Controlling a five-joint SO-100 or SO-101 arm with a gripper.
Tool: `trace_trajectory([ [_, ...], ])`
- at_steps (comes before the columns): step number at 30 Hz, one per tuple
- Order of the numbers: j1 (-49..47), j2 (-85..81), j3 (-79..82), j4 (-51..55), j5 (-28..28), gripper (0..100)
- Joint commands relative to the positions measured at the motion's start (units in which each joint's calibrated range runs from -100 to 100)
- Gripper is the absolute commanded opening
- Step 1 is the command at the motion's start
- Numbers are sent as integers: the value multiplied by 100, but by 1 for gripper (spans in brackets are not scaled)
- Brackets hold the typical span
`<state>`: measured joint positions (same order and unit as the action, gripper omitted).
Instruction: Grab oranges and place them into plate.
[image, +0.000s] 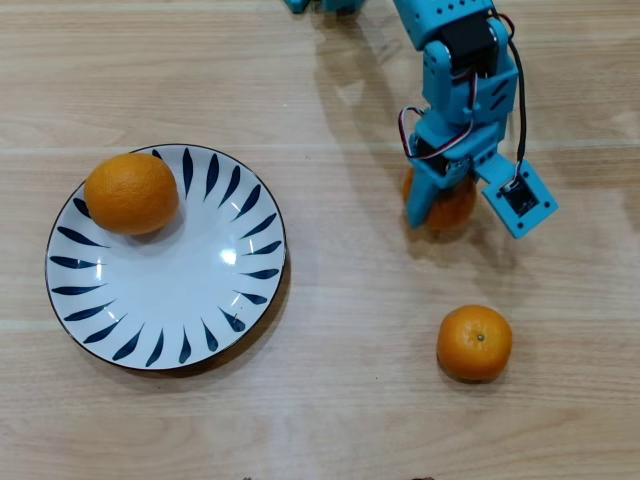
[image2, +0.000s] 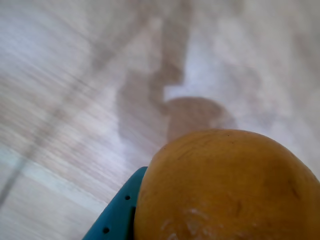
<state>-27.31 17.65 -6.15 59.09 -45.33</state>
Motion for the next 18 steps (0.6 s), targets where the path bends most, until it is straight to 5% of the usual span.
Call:
trace_trajectory([
  [1, 328, -1342, -59, -34, 571, 22],
  [10, 1860, -3219, 1036, -816, 1778, 22],
  [18, 3175, -3777, 1969, -1048, 1956, 22],
])
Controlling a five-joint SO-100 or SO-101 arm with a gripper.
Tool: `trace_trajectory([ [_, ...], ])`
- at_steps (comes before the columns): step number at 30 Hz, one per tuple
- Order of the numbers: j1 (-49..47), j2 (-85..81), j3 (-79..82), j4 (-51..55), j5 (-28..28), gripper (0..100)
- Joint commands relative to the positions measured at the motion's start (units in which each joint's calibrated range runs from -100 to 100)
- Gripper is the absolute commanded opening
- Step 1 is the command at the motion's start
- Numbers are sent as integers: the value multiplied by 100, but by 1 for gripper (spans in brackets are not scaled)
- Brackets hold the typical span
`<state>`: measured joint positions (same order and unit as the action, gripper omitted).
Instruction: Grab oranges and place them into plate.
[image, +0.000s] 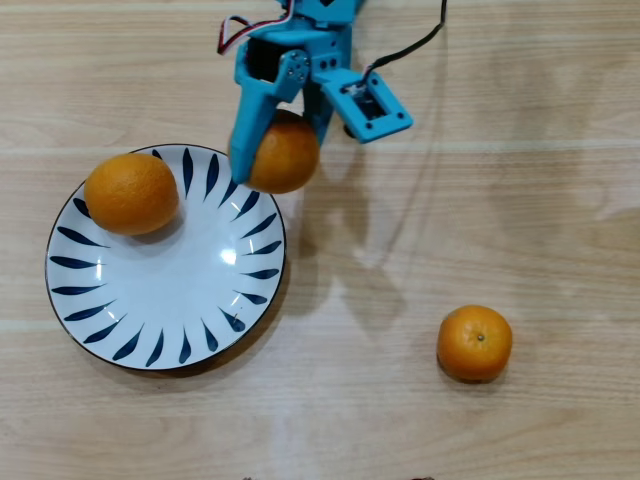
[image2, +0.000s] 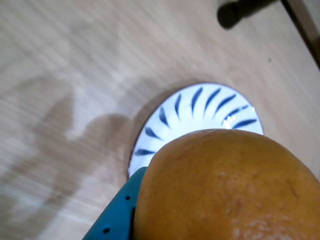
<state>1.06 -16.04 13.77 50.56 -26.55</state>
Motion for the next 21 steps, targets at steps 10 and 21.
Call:
trace_trajectory([
  [10, 991, 1291, -23, -806, 465, 22],
  [21, 999, 2052, 4, -1012, 282, 31],
])
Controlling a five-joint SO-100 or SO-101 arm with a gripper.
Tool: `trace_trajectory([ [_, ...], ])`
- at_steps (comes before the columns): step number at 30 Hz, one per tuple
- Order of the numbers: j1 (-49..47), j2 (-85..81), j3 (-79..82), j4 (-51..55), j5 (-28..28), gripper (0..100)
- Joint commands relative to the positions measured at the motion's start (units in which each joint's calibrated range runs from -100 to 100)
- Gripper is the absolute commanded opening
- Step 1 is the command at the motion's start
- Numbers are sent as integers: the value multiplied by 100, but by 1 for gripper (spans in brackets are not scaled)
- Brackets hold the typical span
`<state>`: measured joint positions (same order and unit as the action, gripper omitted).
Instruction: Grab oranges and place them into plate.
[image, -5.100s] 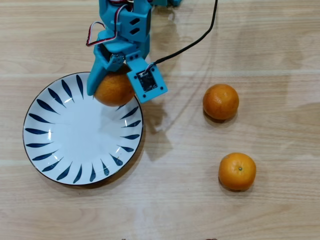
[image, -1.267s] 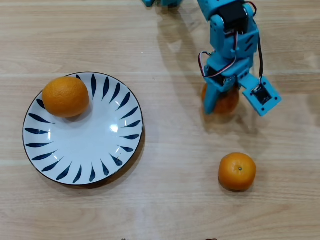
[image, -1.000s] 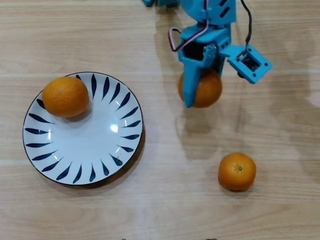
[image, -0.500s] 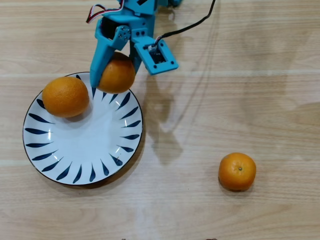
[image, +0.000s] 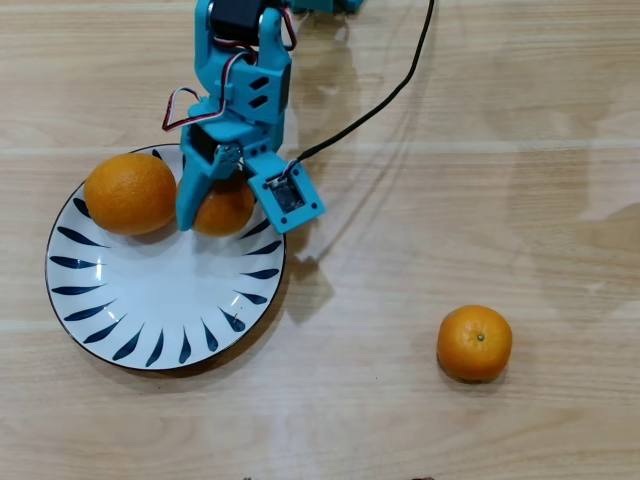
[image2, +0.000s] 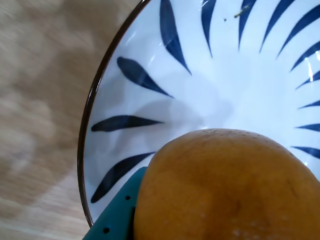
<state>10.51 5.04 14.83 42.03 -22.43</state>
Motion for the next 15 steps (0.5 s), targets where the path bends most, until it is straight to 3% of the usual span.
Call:
trace_trajectory([
  [1, 62, -56, -48, -168, -151, 35],
  [11, -11, -140, 61, -116, -214, 43],
  [15, -237, -267, 6, -99, -303, 36],
])
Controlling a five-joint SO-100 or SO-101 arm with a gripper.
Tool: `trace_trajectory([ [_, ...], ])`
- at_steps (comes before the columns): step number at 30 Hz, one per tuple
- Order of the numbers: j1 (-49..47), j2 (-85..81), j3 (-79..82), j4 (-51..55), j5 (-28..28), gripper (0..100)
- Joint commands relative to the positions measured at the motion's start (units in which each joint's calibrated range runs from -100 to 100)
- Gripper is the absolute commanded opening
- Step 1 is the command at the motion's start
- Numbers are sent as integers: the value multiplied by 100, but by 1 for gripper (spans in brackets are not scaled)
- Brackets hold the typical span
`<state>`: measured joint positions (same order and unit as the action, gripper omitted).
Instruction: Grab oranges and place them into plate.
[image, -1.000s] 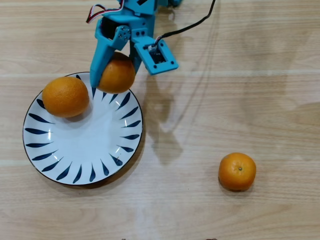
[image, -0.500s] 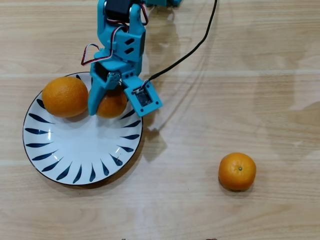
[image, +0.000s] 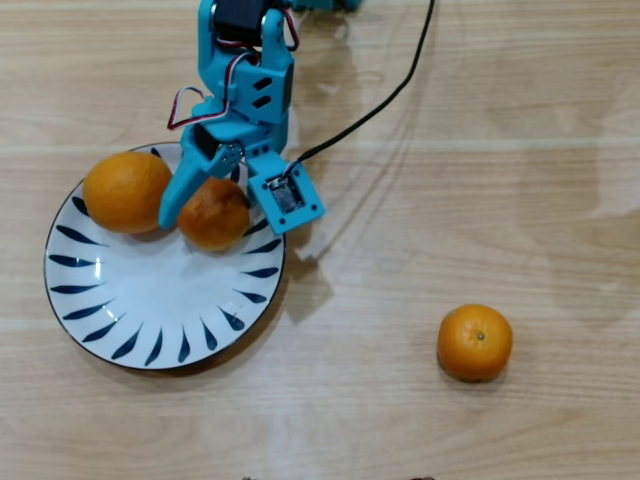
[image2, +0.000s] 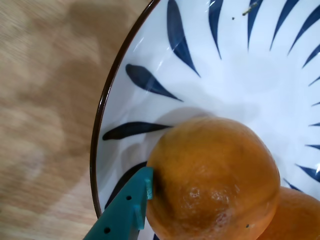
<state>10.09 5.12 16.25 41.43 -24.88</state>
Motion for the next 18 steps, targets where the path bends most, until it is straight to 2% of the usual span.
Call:
trace_trajectory([
  [1, -299, -385, -135, -39, -57, 33],
  [5, -952, -909, -461, 142, -10, 16],
  [10, -1856, -1425, -1530, 1388, -5, 2],
  [13, -2331, -1408, -2028, 1895, -16, 2],
  [18, -2823, -799, -2942, 1921, -63, 2],
])
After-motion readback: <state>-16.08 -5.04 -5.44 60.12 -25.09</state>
